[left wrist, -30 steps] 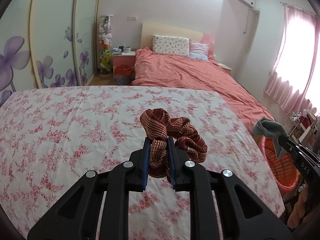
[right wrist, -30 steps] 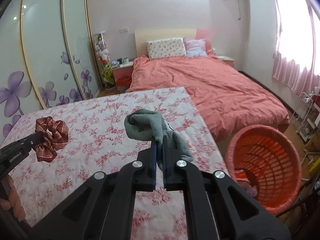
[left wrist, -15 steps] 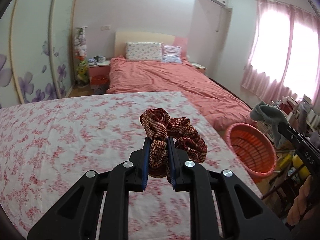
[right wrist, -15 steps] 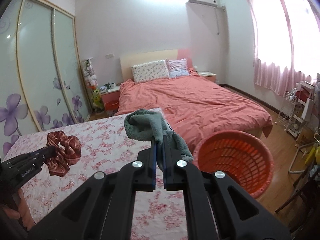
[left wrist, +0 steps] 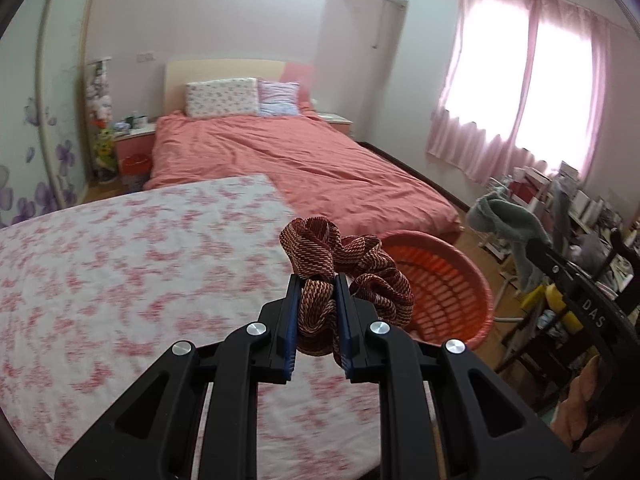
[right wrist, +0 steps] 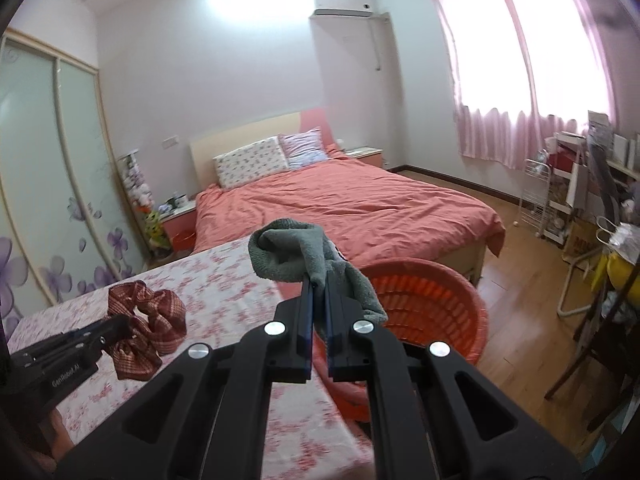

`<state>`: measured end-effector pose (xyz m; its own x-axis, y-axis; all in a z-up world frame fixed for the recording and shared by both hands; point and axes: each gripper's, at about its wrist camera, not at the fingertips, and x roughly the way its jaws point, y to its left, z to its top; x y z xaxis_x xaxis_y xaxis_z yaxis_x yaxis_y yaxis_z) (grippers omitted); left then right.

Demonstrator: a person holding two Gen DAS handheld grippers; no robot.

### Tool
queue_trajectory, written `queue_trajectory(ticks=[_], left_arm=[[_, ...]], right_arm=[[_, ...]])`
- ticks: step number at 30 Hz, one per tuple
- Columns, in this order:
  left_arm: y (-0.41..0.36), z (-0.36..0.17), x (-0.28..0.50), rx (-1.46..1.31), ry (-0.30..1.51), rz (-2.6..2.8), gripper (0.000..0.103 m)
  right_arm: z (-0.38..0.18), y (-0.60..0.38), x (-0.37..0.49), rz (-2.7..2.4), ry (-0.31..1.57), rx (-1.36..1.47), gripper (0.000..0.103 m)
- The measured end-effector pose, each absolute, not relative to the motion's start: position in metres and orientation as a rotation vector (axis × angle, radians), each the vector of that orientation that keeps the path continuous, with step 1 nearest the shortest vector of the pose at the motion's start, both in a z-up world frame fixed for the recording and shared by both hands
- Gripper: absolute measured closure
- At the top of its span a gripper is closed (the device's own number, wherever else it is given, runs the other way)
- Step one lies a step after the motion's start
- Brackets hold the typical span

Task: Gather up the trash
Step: 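Carry the scrunchie and sock over the orange basket, then open both grippers to drop the scrunchie and sock into the basket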

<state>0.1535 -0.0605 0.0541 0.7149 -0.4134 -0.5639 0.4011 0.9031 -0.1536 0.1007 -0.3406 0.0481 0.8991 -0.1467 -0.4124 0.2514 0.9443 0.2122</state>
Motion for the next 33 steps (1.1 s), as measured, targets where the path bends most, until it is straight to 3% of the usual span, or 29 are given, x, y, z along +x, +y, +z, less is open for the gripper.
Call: queue_trajectory(ticks=[30,33], left_arm=[[-0.217,-0.006,0.21,0.041,0.73,-0.667,0.086],[-0.222,-0.016,0.221,0.042,0.766,-0.661,0.079]], right_arm=[[-0.017,-0.452,0.163,-0.287,0.407,0.418,0.097],[-0.028,-0.461,0.177,-0.27,0.425,0.433,0.091]])
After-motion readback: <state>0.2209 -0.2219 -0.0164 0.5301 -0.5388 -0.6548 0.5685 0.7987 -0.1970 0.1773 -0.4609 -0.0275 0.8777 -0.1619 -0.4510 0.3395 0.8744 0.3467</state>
